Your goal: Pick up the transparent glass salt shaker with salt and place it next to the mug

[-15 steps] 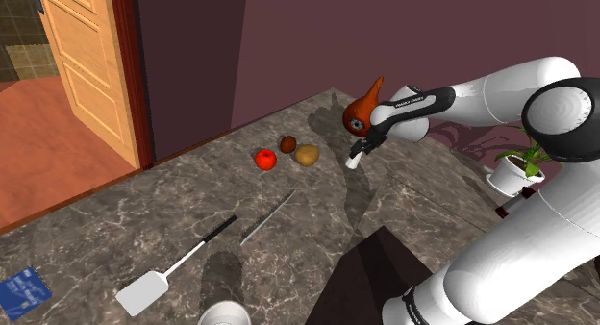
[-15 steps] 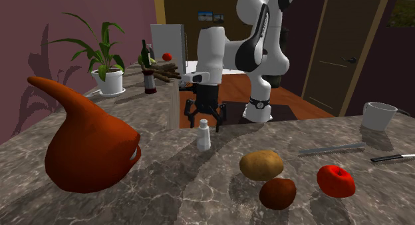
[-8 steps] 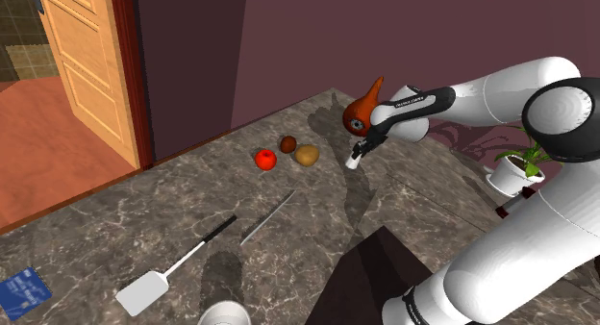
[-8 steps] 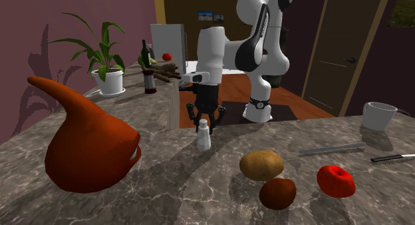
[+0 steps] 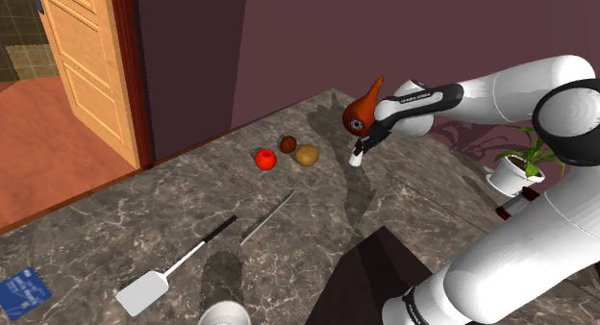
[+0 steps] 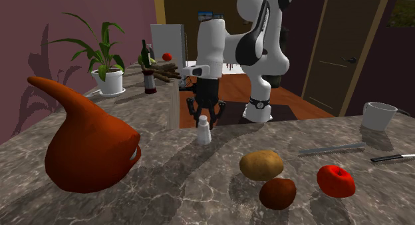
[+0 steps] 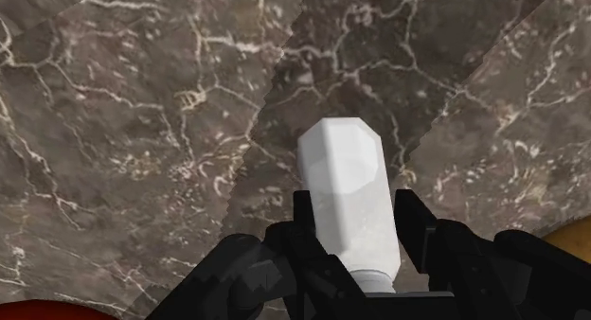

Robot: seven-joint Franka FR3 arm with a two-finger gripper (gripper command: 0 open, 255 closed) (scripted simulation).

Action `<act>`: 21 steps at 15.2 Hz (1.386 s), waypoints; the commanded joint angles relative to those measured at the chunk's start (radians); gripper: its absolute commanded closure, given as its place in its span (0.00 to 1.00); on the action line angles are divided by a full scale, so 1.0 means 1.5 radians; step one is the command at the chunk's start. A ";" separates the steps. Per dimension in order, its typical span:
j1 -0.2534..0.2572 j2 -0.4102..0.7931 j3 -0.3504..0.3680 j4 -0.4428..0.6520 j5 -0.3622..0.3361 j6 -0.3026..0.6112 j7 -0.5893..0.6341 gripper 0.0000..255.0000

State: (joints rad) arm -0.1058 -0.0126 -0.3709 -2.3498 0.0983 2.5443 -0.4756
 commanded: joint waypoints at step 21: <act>-0.005 -0.102 0.011 0.105 -0.065 -0.200 0.055 1.00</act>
State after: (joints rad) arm -0.1133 -0.1632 -0.3557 -2.2014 0.0020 2.2573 -0.3947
